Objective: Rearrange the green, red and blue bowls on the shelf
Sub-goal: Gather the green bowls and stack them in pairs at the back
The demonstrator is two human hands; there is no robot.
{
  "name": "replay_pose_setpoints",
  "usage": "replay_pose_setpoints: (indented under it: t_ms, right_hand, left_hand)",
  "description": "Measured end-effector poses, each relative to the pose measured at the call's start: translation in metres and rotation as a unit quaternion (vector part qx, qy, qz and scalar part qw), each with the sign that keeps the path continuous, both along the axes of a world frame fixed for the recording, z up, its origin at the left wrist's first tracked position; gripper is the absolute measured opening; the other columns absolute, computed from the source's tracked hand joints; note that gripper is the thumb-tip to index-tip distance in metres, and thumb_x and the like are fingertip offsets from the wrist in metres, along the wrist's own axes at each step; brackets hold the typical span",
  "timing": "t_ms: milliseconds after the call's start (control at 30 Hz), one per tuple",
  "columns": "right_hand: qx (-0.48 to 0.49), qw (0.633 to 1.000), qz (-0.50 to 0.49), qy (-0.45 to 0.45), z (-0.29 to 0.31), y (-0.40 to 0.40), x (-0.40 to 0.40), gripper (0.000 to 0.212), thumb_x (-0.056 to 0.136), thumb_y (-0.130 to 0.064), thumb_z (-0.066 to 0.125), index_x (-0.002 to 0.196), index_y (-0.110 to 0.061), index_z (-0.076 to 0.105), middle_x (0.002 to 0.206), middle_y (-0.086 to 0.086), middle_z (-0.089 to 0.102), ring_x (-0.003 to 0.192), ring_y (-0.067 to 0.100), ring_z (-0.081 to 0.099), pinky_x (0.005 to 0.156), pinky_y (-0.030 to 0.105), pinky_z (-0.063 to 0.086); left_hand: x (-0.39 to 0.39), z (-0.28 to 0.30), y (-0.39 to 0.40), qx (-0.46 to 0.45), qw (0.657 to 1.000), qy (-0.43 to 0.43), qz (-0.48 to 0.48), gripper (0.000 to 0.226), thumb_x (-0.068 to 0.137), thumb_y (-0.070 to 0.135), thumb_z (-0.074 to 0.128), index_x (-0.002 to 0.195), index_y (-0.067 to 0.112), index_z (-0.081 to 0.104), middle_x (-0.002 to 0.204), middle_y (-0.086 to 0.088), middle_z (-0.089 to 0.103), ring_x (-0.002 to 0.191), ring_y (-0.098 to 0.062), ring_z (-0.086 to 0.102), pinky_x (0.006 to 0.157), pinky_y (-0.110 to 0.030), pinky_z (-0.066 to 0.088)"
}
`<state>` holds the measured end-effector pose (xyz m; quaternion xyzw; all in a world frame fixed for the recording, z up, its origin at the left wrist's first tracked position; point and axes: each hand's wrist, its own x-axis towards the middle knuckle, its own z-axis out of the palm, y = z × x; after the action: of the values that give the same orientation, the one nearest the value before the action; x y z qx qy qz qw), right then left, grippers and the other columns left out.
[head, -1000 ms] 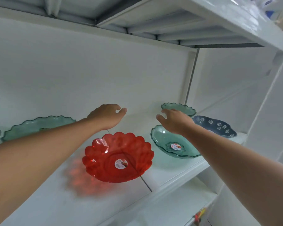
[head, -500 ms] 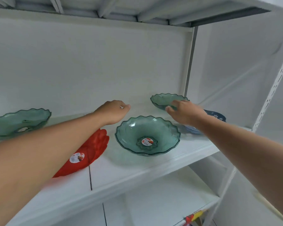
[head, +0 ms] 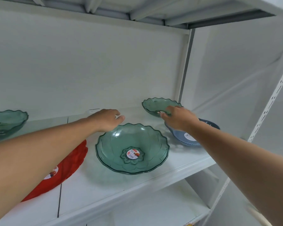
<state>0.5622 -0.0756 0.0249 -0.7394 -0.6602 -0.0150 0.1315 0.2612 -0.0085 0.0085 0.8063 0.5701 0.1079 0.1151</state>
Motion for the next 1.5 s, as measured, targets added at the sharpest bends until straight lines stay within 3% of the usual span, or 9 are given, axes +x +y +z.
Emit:
replay_pose_setpoints:
  t_ms: [167, 300, 400, 700, 867, 1100, 1233, 1367, 1500]
  right_hand:
    - [-0.001, 1.0, -0.012, -0.017, 0.001, 0.015, 0.017, 0.061, 0.103, -0.059, 0.036, 0.146, -0.019, 0.054, 0.144, 0.014, 0.058, 0.129, 0.035, 0.057, 0.099, 0.044, 0.046]
    - [0.005, 1.0, -0.005, -0.007, 0.0, 0.031, 0.03, 0.062, 0.102, -0.057, 0.037, 0.151, -0.022, 0.051, 0.147, 0.012, 0.057, 0.132, 0.035, 0.055, 0.103, 0.044, 0.046]
    - [0.012, 1.0, -0.005, -0.002, 0.003, 0.041, 0.045, 0.062, 0.102, -0.056, 0.038, 0.155, -0.026, 0.048, 0.15, 0.011, 0.054, 0.135, 0.035, 0.054, 0.106, 0.045, 0.047]
    - [-0.016, 0.998, -0.059, -0.002, 0.016, 0.072, 0.105, 0.065, 0.1, -0.061, 0.035, 0.15, -0.023, 0.049, 0.146, 0.011, 0.057, 0.133, 0.036, 0.055, 0.103, 0.047, 0.047]
    - [-0.039, 0.997, -0.071, 0.018, 0.005, 0.102, 0.127, 0.065, 0.099, -0.06, 0.035, 0.149, -0.021, 0.049, 0.148, 0.011, 0.057, 0.132, 0.037, 0.055, 0.101, 0.046, 0.047]
    - [-0.069, 0.996, -0.038, 0.048, -0.012, 0.166, 0.137, 0.06, 0.102, -0.049, 0.042, 0.146, -0.009, 0.05, 0.144, 0.018, 0.058, 0.127, 0.038, 0.056, 0.089, 0.041, 0.044]
    - [-0.089, 0.994, -0.021, 0.068, -0.024, 0.19, 0.14, 0.034, 0.095, -0.032, 0.056, 0.116, -0.005, 0.06, 0.119, 0.017, 0.065, 0.104, 0.036, 0.062, 0.081, 0.036, 0.048]
    - [-0.08, 0.983, -0.033, 0.161, -0.034, 0.206, 0.143, 0.009, 0.087, -0.007, 0.056, 0.091, -0.001, 0.061, 0.096, 0.022, 0.068, 0.085, 0.038, 0.069, 0.07, 0.037, 0.056]
    - [-0.066, 0.956, -0.037, 0.284, -0.03, 0.211, 0.141, 0.02, 0.092, 0.005, 0.047, 0.097, 0.012, 0.065, 0.077, 0.029, 0.072, 0.054, 0.034, 0.067, 0.052, 0.035, 0.056]
  left_hand:
    - [0.017, -0.015, -0.003, -0.036, 0.999, 0.0, -0.034, 0.067, 0.105, 0.066, 0.037, 0.155, 0.025, 0.053, 0.151, -0.001, 0.06, 0.134, -0.023, 0.058, 0.11, -0.038, 0.045]
    - [0.027, -0.024, 0.0, -0.066, 0.995, 0.006, -0.074, 0.041, 0.109, 0.055, 0.045, 0.108, 0.02, 0.066, 0.101, -0.004, 0.073, 0.078, -0.017, 0.065, 0.07, -0.031, 0.051]
    - [0.027, -0.016, 0.01, -0.107, 0.992, -0.035, -0.063, 0.032, 0.111, 0.043, 0.046, 0.102, 0.019, 0.065, 0.092, -0.008, 0.075, 0.06, -0.017, 0.07, 0.055, -0.03, 0.053]
    - [-0.014, 0.041, 0.052, -0.052, 0.992, -0.096, 0.066, 0.035, 0.114, 0.032, 0.044, 0.106, 0.006, 0.067, 0.095, -0.015, 0.076, 0.068, -0.027, 0.074, 0.057, -0.033, 0.054]
    - [-0.014, 0.043, 0.063, -0.062, 0.969, -0.18, 0.158, 0.039, 0.114, 0.031, 0.045, 0.109, 0.0, 0.068, 0.093, -0.018, 0.074, 0.066, -0.029, 0.071, 0.047, -0.029, 0.054]
    - [-0.007, 0.046, 0.055, -0.036, 0.938, -0.224, 0.26, 0.041, 0.114, 0.029, 0.046, 0.114, -0.006, 0.067, 0.09, -0.019, 0.072, 0.06, -0.03, 0.068, 0.052, -0.032, 0.055]
    - [-0.013, 0.045, 0.048, -0.014, 0.918, -0.233, 0.32, 0.039, 0.113, 0.029, 0.048, 0.117, -0.006, 0.065, 0.095, -0.02, 0.072, 0.06, -0.029, 0.068, 0.05, -0.031, 0.054]
    - [-0.026, 0.038, 0.04, -0.006, 0.896, -0.246, 0.37, 0.037, 0.111, 0.029, 0.051, 0.119, -0.005, 0.064, 0.105, -0.023, 0.072, 0.061, -0.03, 0.068, 0.046, -0.03, 0.057]
    - [-0.037, 0.035, 0.034, 0.001, 0.877, -0.272, 0.395, 0.037, 0.111, 0.027, 0.052, 0.117, -0.006, 0.065, 0.101, -0.024, 0.074, 0.063, -0.034, 0.069, 0.075, -0.046, 0.064]
